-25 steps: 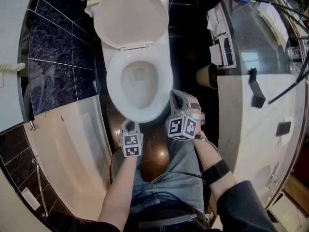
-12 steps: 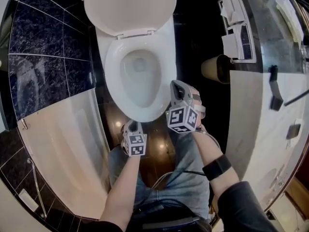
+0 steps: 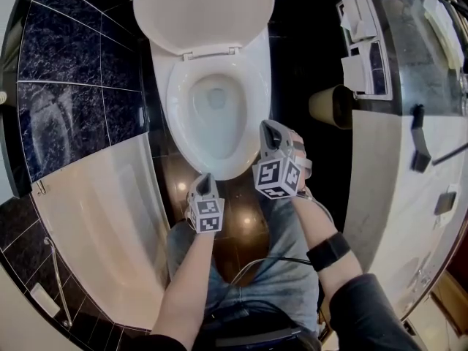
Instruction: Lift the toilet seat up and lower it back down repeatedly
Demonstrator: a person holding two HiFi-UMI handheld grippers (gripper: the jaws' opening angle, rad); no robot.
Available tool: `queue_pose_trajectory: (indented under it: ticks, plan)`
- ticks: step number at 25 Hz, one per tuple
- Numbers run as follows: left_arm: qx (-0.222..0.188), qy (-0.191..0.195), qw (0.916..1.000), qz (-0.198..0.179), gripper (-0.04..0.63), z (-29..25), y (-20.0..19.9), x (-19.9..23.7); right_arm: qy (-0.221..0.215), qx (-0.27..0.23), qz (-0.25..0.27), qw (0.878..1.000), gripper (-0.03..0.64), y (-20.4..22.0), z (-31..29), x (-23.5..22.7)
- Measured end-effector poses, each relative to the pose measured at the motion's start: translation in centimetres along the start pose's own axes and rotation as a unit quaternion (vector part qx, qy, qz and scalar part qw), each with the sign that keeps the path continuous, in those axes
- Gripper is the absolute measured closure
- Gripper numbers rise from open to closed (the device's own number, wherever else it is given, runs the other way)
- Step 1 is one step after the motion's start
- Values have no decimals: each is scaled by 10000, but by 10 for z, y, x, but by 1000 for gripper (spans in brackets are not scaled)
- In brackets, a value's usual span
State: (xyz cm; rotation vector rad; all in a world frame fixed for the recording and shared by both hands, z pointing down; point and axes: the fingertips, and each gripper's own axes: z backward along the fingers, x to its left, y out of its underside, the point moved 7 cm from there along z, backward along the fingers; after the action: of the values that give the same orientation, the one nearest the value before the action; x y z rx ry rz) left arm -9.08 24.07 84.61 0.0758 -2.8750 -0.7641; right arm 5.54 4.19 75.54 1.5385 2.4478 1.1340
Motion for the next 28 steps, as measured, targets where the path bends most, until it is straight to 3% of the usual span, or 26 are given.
queue_pose_trajectory:
  ticks: [4,10,17,21,28]
  plan:
    - [-318,-53,9994,-93,603,23,-41,10,-31,-55,-142,9999,597,-19,11,-8]
    - [-940,-182,9951,-253,602,104,-136,20,-58,-299,-756,9967,597,-73,69,-39]
    - [-1839,-361,9814,-407,601,232,-246,33,-84,-870,-1553,9840,597,-150,173,-78]
    - [-2219,-598,9718,-520,601,295,-283,44,-119,-1096,-1886,9759,597,-172,221,-99]
    - [-2716,-514,9594,-560,601,376,-319,30,-124,-1308,-2148,9678,597,-193,288,-123]
